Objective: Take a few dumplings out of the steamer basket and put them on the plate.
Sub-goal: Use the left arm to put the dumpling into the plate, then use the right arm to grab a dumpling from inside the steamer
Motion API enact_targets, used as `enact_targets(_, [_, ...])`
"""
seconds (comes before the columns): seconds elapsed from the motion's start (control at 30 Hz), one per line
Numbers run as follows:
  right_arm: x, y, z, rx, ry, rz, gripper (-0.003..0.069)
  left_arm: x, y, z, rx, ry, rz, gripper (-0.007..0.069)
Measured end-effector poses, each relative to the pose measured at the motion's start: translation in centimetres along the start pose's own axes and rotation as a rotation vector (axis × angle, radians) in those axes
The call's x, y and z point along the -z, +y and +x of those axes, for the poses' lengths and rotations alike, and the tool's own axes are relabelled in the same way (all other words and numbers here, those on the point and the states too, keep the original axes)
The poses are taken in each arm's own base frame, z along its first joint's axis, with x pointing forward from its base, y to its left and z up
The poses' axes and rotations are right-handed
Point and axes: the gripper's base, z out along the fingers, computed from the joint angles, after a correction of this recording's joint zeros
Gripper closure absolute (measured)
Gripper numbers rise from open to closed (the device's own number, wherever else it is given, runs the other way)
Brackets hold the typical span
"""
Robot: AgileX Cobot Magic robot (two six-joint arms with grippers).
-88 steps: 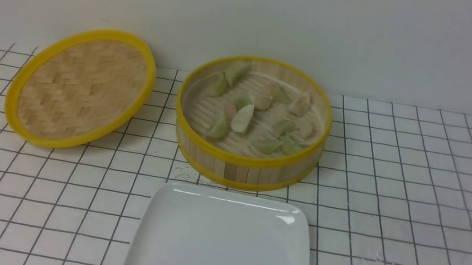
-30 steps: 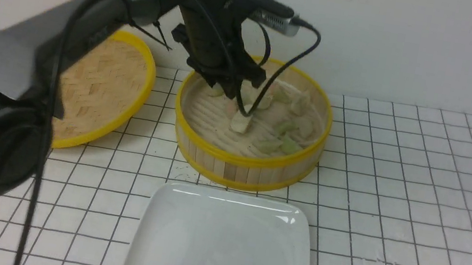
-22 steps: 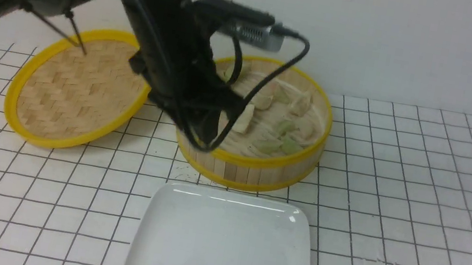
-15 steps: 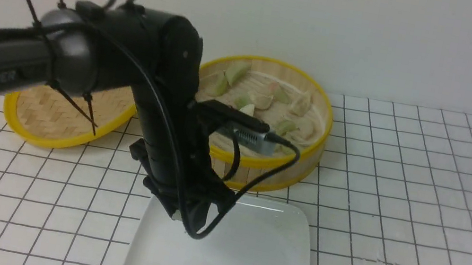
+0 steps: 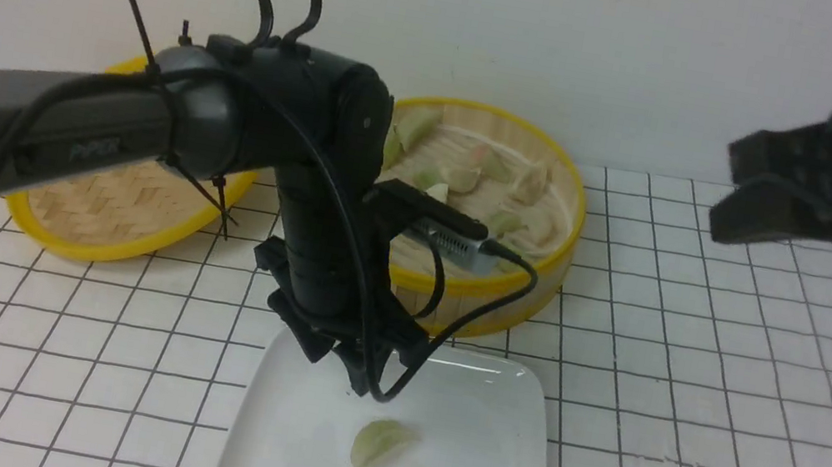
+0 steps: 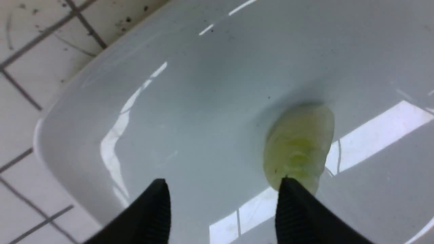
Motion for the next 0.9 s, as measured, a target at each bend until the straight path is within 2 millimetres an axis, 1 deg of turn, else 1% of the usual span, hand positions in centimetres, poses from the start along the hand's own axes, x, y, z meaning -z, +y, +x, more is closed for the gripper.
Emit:
enact_targets(0.03, [-0.1,0.1,-0.4,0.009,-0.012,0.006,0.0656,0.4,0.0,0.0,-0.001,-0.002,-0.004,0.0319])
enact_targets(0.07, [-1.7,0.4,-1.7,0.043,-0.015,0.022,0.0643,1.8,0.1,0.2,0.003,-0.020,-0.034,0.0386])
enact_targets(0.1, [-3.1,0.4,-2.4,0.059,-0.005,0.032,0.0633,3.0,0.1,0.5,0.007,-0.043,-0.057,0.0451])
enact_targets(0.17, [-5.4,0.8,-4.0,0.098,-0.001,0.051,0.0598,5.9,0.1,1.4,0.019,-0.104,-0.096,0.0555])
enact_targets(0.2, [-7.3,0.7,-4.6,0.112,0.019,0.062,0.0575,7.3,0.0,2.0,0.021,-0.137,-0.112,0.0587])
enact_targets(0.23, [-8.3,0.8,-5.3,0.128,0.020,0.070,0.0550,8.7,-0.1,2.8,0.031,-0.170,-0.121,0.0607])
enact_targets(0.27, [-9.8,0.8,-5.8,0.138,0.031,0.078,0.0521,9.7,-0.2,3.6,0.037,-0.192,-0.124,0.0619])
enact_targets(0.3, [-10.8,0.7,-5.9,0.142,0.046,0.080,0.0509,10.3,-0.3,4.2,0.039,-0.205,-0.129,0.0622])
enact_targets(0.33, [-12.7,0.6,-6.7,0.157,0.055,0.091,0.0459,11.8,-0.5,5.8,0.050,-0.231,-0.128,0.0629])
enact_targets(0.37, [-14.6,0.5,-6.9,0.161,0.076,0.094,0.0422,12.5,-0.6,6.9,0.055,-0.241,-0.127,0.0631])
enact_targets(0.4, [-15.5,0.5,-7.2,0.167,0.082,0.095,0.0400,12.8,-0.7,7.6,0.056,-0.244,-0.127,0.0631])
enact_targets(0.43, [-16.2,0.4,-7.1,0.166,0.093,0.097,0.0394,13.0,-0.7,8.0,0.058,-0.247,-0.126,0.0631])
enact_targets(0.47, [-18.1,0.3,-7.4,0.178,0.112,0.103,0.0351,13.6,-0.8,9.7,0.060,-0.261,-0.126,0.0631])
enact_targets(0.57, [-21.0,0.1,-7.1,0.193,0.163,0.115,0.0310,14.0,-0.9,11.8,0.075,-0.272,-0.123,0.0631])
enact_targets(0.6, [-21.5,0.0,-7.1,0.198,0.172,0.121,0.0304,14.0,-0.9,12.0,0.076,-0.273,-0.128,0.0631])
enact_targets(0.63, [-22.5,0.0,-6.9,0.213,0.195,0.134,0.0294,13.9,-0.9,12.9,0.079,-0.271,-0.129,0.0631])
enact_targets(0.77, [-24.4,-0.4,-6.3,0.232,0.245,0.160,0.0286,13.5,-0.9,13.8,0.082,-0.260,-0.129,0.0631])
enact_targets(0.9, [-25.2,-0.4,-6.1,0.234,0.254,0.159,0.0286,13.1,-0.8,14.0,0.083,-0.247,-0.129,0.0631])
